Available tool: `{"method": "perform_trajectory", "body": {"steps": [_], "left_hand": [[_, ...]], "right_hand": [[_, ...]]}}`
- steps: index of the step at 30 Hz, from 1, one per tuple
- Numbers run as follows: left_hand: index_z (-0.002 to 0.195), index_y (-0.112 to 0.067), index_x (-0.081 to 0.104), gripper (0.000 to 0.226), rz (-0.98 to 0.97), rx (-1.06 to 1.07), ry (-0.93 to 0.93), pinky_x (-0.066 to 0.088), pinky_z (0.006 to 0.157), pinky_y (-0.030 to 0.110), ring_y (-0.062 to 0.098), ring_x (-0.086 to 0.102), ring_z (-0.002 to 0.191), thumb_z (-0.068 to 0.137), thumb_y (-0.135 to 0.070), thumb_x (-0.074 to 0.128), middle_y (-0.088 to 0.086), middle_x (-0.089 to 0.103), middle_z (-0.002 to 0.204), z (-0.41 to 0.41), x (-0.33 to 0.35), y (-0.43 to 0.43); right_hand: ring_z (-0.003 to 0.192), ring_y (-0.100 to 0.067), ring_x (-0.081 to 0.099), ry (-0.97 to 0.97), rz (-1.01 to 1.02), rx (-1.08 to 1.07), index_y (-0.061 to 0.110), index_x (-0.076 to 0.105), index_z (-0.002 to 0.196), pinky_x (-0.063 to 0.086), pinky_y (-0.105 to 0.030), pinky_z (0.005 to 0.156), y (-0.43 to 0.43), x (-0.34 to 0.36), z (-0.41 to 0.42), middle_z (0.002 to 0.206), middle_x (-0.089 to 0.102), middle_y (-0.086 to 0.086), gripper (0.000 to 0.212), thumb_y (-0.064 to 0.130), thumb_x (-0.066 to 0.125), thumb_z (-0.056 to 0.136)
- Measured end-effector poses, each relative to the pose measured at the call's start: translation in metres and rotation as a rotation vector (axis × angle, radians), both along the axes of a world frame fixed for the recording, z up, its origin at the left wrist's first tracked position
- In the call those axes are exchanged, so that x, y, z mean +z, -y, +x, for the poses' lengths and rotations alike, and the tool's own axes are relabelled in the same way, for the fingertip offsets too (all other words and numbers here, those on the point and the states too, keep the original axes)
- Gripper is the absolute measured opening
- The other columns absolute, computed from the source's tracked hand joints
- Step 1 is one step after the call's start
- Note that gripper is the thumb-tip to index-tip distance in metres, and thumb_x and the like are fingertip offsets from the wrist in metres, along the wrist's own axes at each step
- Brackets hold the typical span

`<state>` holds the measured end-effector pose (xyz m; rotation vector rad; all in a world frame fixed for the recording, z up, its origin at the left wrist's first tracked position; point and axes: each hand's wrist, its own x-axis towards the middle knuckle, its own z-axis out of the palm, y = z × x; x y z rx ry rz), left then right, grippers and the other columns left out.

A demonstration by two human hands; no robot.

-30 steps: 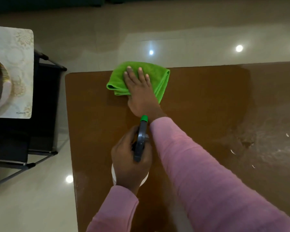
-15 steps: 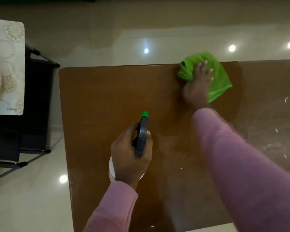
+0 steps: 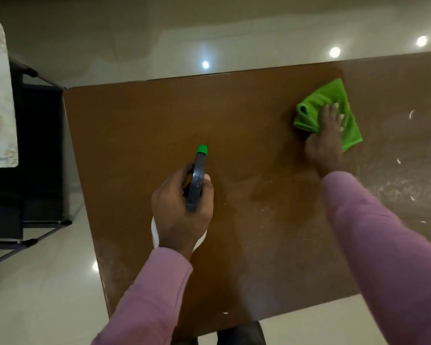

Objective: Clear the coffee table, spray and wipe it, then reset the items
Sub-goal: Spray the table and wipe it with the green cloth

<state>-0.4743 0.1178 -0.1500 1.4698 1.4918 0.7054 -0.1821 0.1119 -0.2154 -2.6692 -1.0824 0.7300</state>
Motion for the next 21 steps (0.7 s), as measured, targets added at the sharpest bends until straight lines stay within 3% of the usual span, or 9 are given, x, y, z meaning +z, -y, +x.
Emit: {"method": "perform_trajectory", "body": {"steps": [2,5,8,11,13,16,19,21], "left_hand": [[0.094,-0.010,0.069,0.022,0.009,-0.011,-0.009,0.039,0.052,0.012,0.011,0.056,0.056,0.088,-0.029,0.060,-0.010,0.058,0.066,0.001,0.000,0.000],[0.090,-0.013,0.067,0.019,0.025,-0.035,-0.005,0.033,0.052,0.005,0.009,0.052,0.054,0.088,-0.030,0.059,-0.017,0.052,0.064,0.001,0.001,0.001],[0.089,-0.016,0.066,0.017,0.026,-0.050,-0.009,0.035,0.052,0.017,0.012,0.050,0.054,0.088,-0.031,0.058,-0.011,0.052,0.063,-0.003,-0.001,0.001],[0.098,-0.013,0.068,0.028,0.029,-0.060,-0.018,0.041,0.056,0.022,0.014,0.057,0.061,0.085,-0.033,0.055,-0.003,0.061,0.072,-0.006,-0.002,0.003],[0.098,-0.014,0.068,0.025,0.037,-0.058,-0.013,0.046,0.054,0.027,0.016,0.059,0.062,0.086,-0.032,0.056,0.000,0.064,0.074,-0.010,-0.001,0.005],[0.091,-0.026,0.063,0.005,0.008,0.003,0.004,0.051,0.053,0.044,0.024,0.058,0.059,0.089,-0.024,0.060,0.005,0.062,0.069,-0.017,0.000,0.013],[0.092,-0.025,0.062,0.006,0.004,-0.018,0.020,0.054,0.053,0.044,0.021,0.060,0.058,0.089,-0.021,0.061,0.004,0.064,0.069,-0.024,0.004,0.025],[0.093,-0.022,0.063,0.005,0.026,-0.043,0.013,0.053,0.050,0.040,0.020,0.060,0.056,0.089,-0.019,0.061,0.004,0.064,0.068,-0.029,0.004,0.032]], "right_hand": [[0.144,-0.044,-0.003,-0.043,-0.043,-0.053,0.000,0.014,0.150,0.002,-0.050,0.117,-0.005,0.003,0.008,0.159,0.001,-0.019,0.074,0.008,0.032,0.079],[0.143,-0.046,-0.007,-0.026,-0.020,0.027,0.000,0.012,0.150,-0.002,-0.052,0.115,-0.016,-0.002,-0.048,0.158,-0.002,-0.019,0.079,0.011,0.033,0.075],[0.144,-0.041,-0.012,-0.104,-0.013,0.238,0.006,0.009,0.151,-0.008,-0.048,0.115,-0.021,-0.008,-0.144,0.159,-0.007,-0.014,0.076,0.004,0.043,0.083],[0.144,-0.037,-0.016,-0.166,-0.046,0.485,0.010,0.002,0.152,-0.011,-0.047,0.116,-0.016,-0.009,-0.214,0.159,-0.013,-0.009,0.062,0.020,0.034,0.100],[0.145,-0.031,-0.014,-0.179,0.019,0.557,0.012,0.004,0.152,-0.010,-0.043,0.118,-0.005,-0.010,-0.213,0.160,-0.009,-0.007,0.062,0.024,0.036,0.100],[0.147,-0.030,-0.009,-0.092,0.087,0.358,0.010,0.009,0.152,-0.005,-0.043,0.119,0.014,-0.011,-0.154,0.160,-0.002,-0.010,0.076,0.001,0.041,0.083],[0.145,-0.043,0.000,0.031,-0.004,-0.009,0.000,0.014,0.150,0.000,-0.047,0.117,0.028,-0.008,-0.055,0.158,0.004,-0.021,0.084,0.013,0.034,0.070],[0.143,-0.046,0.001,0.025,-0.114,-0.142,-0.002,0.012,0.149,0.003,-0.047,0.116,0.032,0.001,-0.001,0.157,0.002,-0.024,0.084,0.019,0.028,0.070]]}}
